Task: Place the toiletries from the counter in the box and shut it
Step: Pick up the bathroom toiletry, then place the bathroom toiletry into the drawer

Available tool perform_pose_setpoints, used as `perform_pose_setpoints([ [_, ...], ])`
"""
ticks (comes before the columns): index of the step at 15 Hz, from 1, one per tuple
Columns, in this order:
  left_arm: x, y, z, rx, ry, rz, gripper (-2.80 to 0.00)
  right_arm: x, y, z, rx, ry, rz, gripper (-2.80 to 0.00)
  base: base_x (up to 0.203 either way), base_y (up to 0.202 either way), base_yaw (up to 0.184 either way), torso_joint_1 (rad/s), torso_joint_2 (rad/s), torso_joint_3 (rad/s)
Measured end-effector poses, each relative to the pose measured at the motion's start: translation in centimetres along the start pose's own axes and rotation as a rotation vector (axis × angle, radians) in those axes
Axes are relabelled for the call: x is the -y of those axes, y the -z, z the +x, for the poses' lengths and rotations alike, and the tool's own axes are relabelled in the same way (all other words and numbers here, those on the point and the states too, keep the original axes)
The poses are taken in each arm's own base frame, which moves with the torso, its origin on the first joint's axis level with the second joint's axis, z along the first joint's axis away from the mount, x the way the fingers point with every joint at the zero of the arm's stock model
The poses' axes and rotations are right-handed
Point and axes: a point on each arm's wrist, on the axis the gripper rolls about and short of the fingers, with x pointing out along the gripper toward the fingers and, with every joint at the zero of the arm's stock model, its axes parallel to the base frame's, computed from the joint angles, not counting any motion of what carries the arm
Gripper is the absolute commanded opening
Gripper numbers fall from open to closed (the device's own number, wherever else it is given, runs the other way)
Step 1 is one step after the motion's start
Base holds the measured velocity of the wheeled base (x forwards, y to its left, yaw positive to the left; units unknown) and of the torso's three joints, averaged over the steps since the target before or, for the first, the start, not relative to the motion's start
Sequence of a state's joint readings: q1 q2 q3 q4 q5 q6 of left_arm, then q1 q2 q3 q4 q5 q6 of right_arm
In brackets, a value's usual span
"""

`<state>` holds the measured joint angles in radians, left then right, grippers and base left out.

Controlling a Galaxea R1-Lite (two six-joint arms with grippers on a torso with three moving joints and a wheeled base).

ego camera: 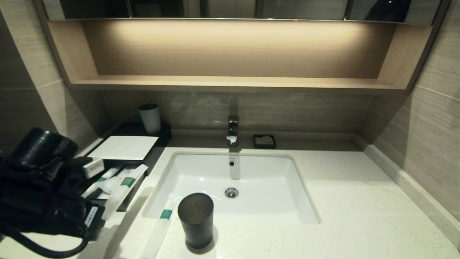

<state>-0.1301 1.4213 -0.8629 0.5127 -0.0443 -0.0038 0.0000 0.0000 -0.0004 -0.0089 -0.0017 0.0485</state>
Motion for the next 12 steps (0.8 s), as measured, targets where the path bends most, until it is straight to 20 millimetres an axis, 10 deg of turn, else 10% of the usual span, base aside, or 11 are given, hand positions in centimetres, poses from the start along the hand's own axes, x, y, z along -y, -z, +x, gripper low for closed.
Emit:
perform_pose_setpoints([
  [12, -4.6, -3.0, -2.4, -0.08, -0.159, -0.19, -2.8, 0.0, 0.0, 0.0, 0.0, 0.0, 0.0, -2.8, 0.0, 0.0, 0.0, 0.0, 0.0, 0.0],
])
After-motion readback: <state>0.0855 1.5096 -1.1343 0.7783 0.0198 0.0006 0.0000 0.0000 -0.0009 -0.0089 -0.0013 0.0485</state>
